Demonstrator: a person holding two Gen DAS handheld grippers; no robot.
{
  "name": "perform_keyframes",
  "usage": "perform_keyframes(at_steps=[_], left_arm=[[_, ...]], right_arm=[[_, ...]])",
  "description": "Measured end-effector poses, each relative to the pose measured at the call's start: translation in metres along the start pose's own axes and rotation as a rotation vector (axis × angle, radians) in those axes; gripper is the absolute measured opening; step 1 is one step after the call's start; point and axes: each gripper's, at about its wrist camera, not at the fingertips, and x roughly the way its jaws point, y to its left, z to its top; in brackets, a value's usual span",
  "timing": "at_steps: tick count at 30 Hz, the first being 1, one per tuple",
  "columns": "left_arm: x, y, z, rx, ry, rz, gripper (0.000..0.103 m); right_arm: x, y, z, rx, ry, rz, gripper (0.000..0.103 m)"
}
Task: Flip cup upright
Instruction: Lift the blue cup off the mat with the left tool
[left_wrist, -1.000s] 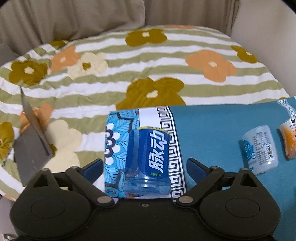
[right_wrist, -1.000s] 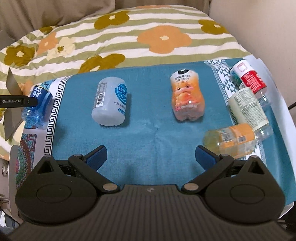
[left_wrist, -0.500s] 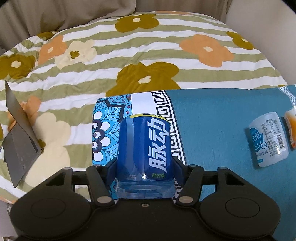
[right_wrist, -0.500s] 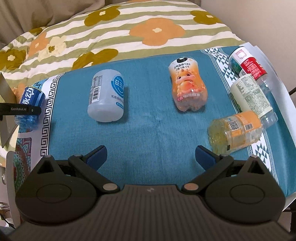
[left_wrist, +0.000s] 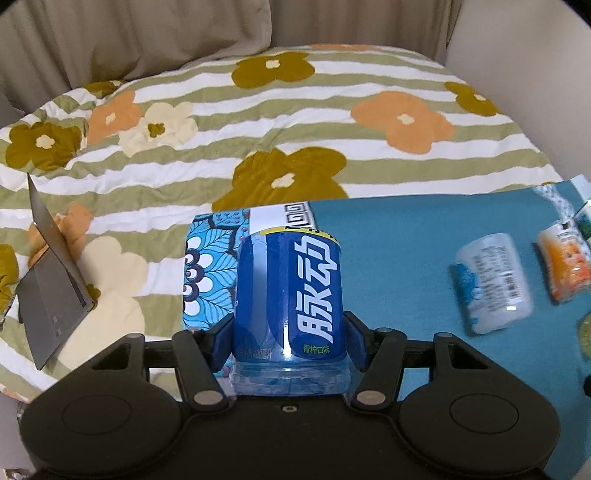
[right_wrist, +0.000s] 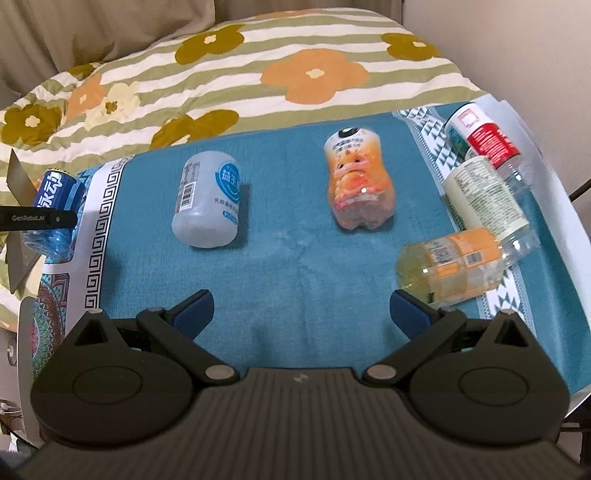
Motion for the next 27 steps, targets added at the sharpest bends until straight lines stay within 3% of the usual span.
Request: perform_keyframes(at_steps=[15, 20, 27], left_arm=[[-0.087, -0.102, -0.044, -0.066, -0.087, -0.017, 0.064], [-0.093, -0.141, -0.062, -0.094, -0.086, -0.024, 0.064], [-0.079, -0.193, -0.08, -0.119, -0.062, -0.036, 0.064]], right_arm=[[-0.049, -0.083, -0.019, -0.068, -0.076, 0.092, 0.103], [-0.052, -0.114, -0.026, -0.092, -0.062, 0.13, 0.103], [-0.046, -0.142, -0.039, -0.187, -0.068, 0.111, 0.103]])
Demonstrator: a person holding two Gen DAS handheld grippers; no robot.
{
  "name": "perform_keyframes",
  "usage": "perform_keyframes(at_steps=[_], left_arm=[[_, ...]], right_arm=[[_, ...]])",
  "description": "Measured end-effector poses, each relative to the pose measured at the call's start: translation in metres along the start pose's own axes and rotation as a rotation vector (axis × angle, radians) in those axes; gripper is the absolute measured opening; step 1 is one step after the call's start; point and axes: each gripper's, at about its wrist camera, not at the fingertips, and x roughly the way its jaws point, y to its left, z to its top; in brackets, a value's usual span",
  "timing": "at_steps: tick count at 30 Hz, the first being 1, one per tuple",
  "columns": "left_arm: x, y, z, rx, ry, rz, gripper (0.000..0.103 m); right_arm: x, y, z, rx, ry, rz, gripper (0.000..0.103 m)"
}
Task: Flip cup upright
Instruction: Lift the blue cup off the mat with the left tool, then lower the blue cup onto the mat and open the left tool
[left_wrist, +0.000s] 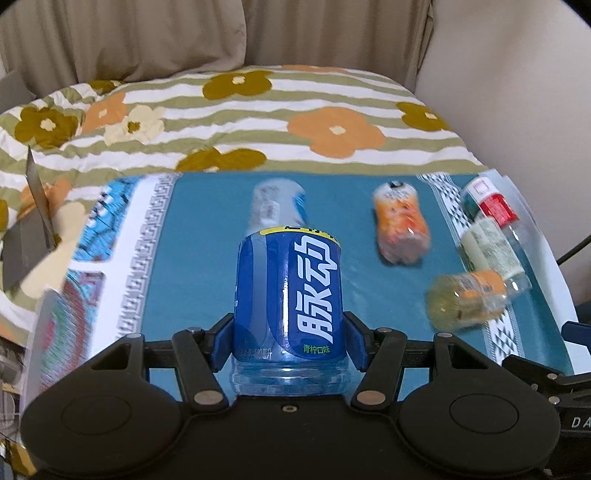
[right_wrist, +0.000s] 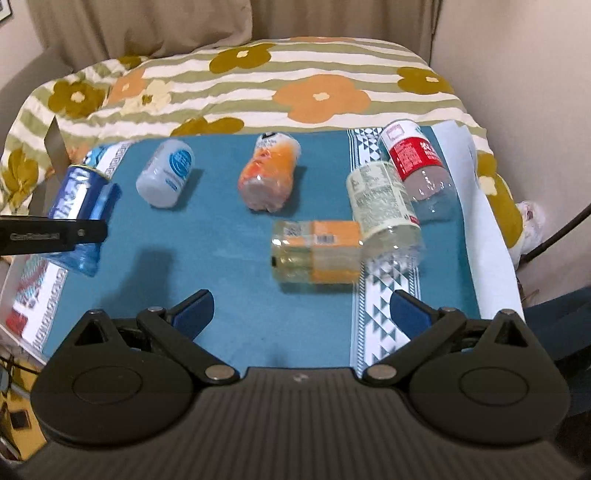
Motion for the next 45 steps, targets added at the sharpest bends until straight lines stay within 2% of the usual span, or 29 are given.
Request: perform_keyframes(at_steps=[9, 20, 22, 23, 24, 32, 37, 41, 45], left_arm=[[0.038, -0.04, -0.022, 0.018, 0.073, -0.027, 0.064], [0.062, -0.058, -0.035, 0.045, 0.1, -0.025, 0.065], [0.061, -0.061, -0.036, 0.058, 0.099, -0.023, 0.078], [0.061, -0.062, -0.037, 0.062, 0.094, -0.022, 0.089], [0.059, -0.062, -0.037, 0.066, 0.083, -0.018, 0.093], [0.046, -0.064, -0.038, 0.084, 0.064, -0.001, 0.093], [0.024, -0.061, -0.037, 0.079, 0.049, 0.009, 0.094], [-0.001, -0.045, -0.039, 0.049, 0.046, 0.004, 0.103], [-0.021, -0.022, -0.044, 0.04, 0.041, 0.039, 0.103]], right_arm=[[0.016, -0.027, -0.022, 0.013, 0.059, -0.012, 0.103], [0.024, -0.039, -0.034, 0.036, 0.084, -0.026, 0.103], [0.023, -0.04, -0.035, 0.039, 0.082, -0.029, 0.103], [0.022, -0.041, -0.035, 0.04, 0.08, -0.029, 0.103], [0.022, -0.042, -0.036, 0.042, 0.078, -0.031, 0.103], [0.012, -0.043, -0.039, 0.05, 0.065, -0.027, 0.103], [0.002, -0.041, -0.033, 0.042, 0.051, -0.018, 0.103], [-0.009, -0.034, -0.02, 0.034, 0.037, 0.004, 0.103], [-0.015, -0.023, -0.003, 0.062, 0.052, 0.061, 0.103]])
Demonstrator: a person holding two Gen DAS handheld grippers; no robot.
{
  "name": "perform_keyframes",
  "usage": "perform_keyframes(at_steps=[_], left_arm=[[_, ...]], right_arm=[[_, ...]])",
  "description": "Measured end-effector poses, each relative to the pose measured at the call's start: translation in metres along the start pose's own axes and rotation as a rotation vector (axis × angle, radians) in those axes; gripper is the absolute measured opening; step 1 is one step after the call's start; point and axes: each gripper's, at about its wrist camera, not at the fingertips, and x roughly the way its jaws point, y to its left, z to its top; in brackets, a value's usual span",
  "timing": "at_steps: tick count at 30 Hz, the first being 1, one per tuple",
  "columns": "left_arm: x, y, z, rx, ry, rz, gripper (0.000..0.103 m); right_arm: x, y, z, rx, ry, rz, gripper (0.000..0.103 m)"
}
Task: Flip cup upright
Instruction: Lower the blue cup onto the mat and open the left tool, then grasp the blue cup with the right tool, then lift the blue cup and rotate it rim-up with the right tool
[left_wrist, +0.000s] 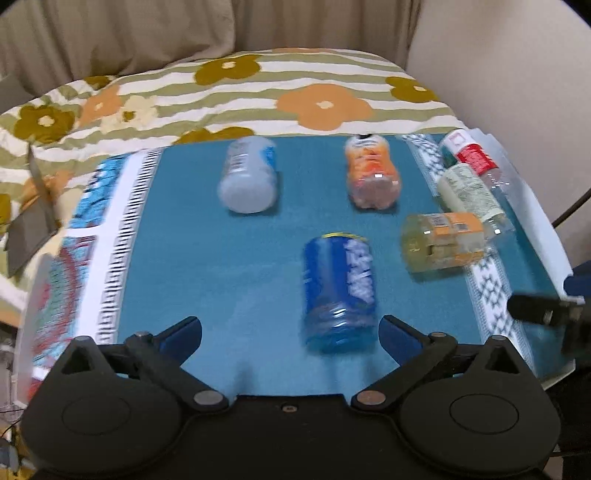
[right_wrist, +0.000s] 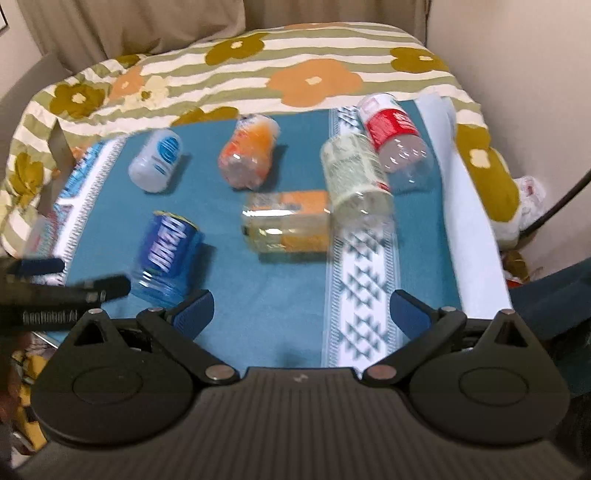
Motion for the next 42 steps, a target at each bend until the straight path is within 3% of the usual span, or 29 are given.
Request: perform_keyframes(at_steps=[6, 13, 20, 25, 31, 42], left_arm=[[-0.024, 0.046, -0.009, -0.032, -0.015, 0.008, 0.103], [-0.035, 0.096, -0.015, -0.116, -0.034, 0.016, 0.103], [-0.024, 0.127, -0.023, -0.169, -0.013, -0.019, 0.103], [-0.011, 0.146, -0.023, -0.203, 0.004, -0.035, 0.103], [-0.002, 0.154, -0.019, -0.208, 0.016, -0.039, 0.103], [0.002, 0.154, -0.016, -0.205, 0.023, -0.057, 0.103]], right_arm=[[0.01, 0.025, 0.028, 0.072, 0.073, 0.131, 0.103], [0.058, 0.056, 0.066, 0.139, 0.163, 0.19, 0.103], [0.118, 0.071, 0.08, 0.204, 0.277, 0.18, 0.102], [0.142, 0.076, 0.08, 0.226, 0.322, 0.167, 0.091], [0.154, 0.074, 0.078, 0.254, 0.356, 0.178, 0.08], [0.144, 0.076, 0.076, 0.245, 0.317, 0.188, 0.077]])
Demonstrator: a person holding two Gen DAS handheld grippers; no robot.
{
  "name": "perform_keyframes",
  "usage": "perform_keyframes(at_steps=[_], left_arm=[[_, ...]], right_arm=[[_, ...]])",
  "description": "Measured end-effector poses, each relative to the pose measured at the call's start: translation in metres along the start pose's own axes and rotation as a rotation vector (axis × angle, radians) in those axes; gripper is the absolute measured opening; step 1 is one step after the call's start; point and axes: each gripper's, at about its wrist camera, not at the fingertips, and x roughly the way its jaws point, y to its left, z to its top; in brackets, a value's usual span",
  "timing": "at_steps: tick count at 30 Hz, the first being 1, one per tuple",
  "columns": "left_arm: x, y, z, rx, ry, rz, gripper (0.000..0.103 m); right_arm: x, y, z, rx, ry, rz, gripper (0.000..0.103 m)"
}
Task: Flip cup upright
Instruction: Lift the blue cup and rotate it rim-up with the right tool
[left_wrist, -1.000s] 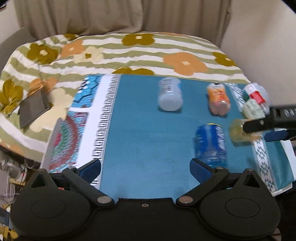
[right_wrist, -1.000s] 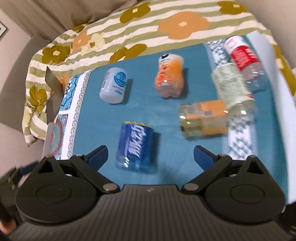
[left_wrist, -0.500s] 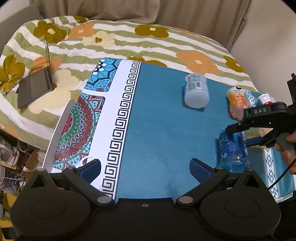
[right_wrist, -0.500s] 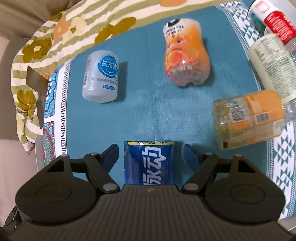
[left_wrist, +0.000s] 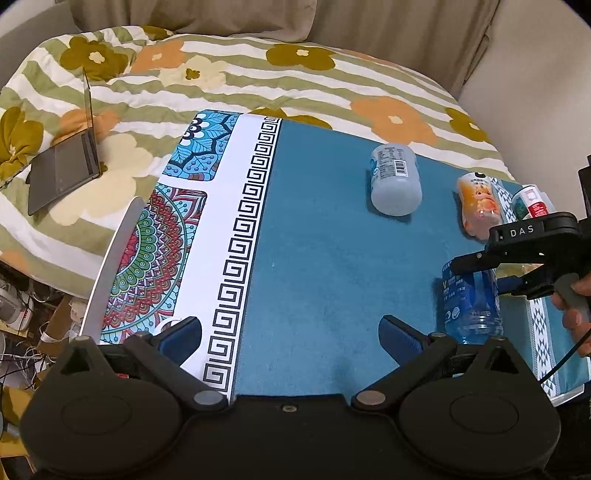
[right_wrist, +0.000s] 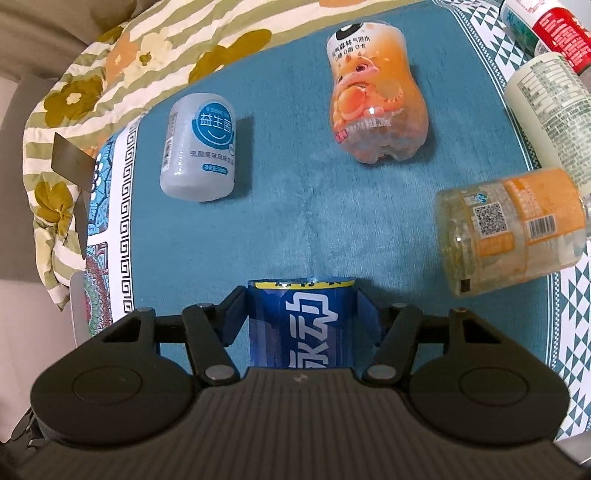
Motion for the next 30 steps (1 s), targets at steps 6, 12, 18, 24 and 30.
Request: perform_keyframes(at_steps=[6, 12, 18, 24, 30], left_arm=[[-0.007, 0.0, 0.003, 0.004, -0.018, 0.003, 0.103], [-0.011, 0.003, 0.002, -0.001, -0.05, 0.012, 0.103], [-0.008, 0.003, -0.007, 0.052, -0.054, 0.038, 0.103], [0.0, 0.009, -0.018, 0.093, -0.034, 0.063, 0.103], [0.003, 0.013, -0.023, 0.11, -0.028, 0.07, 0.103]], right_arm=[[-0.033, 0.014, -0.017, -0.031, -0.158, 0.034, 0.077], [-0.05, 0.04, -0.067, -0.177, -0.586, -0.05, 0.078], [-0.016, 0.045, -0.095, -0.208, -0.823, -0.112, 0.078], [0.006, 0.044, -0.096, -0.19, -0.905, -0.159, 0.078], [0.018, 0.046, -0.097, -0.207, -0.92, -0.183, 0.078]])
